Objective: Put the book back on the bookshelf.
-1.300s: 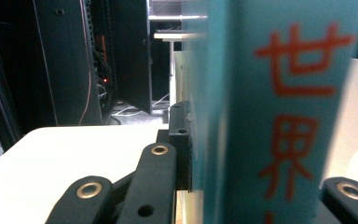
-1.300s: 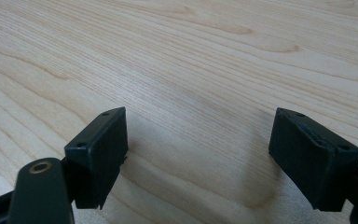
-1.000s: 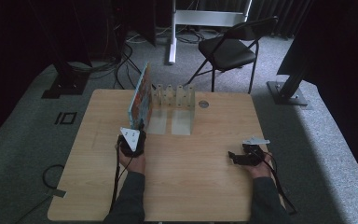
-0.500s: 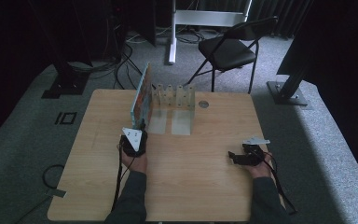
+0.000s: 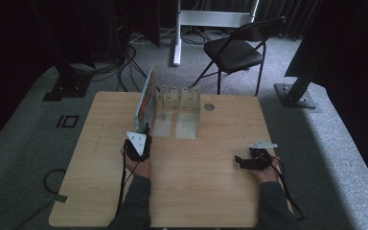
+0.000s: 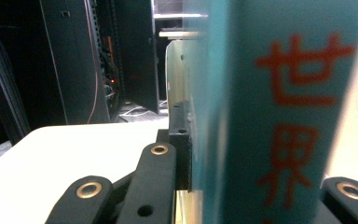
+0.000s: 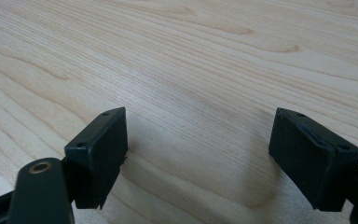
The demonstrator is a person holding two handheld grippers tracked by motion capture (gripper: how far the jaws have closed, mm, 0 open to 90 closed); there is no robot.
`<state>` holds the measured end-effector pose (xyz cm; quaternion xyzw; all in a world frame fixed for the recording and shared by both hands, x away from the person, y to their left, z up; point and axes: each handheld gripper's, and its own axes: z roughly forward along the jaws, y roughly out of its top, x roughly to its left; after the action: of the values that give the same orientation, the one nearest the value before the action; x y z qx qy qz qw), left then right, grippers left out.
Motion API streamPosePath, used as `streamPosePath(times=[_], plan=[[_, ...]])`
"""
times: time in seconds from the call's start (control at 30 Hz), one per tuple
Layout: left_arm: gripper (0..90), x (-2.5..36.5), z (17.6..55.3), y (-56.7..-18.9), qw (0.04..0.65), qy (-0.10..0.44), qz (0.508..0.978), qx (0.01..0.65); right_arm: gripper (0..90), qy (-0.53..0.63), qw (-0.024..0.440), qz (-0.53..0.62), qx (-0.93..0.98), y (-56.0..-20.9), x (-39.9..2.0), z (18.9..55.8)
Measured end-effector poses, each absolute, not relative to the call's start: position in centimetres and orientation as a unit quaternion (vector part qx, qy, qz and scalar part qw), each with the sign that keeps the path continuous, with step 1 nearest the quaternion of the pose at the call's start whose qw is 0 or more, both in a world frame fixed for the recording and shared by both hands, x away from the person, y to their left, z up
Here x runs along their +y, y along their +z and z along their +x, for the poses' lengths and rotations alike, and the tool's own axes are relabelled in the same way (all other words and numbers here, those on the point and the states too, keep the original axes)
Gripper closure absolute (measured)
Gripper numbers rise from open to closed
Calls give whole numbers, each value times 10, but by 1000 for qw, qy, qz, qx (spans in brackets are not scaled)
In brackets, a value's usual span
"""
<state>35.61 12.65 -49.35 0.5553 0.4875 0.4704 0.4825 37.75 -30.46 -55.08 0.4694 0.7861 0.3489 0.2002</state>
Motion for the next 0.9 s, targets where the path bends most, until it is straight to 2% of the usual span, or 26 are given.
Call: streamPosePath(times=[0.9], plan=[[810,142,348,-503,496,434,553,510,192,348,202,469,786,-551,-304,378]])
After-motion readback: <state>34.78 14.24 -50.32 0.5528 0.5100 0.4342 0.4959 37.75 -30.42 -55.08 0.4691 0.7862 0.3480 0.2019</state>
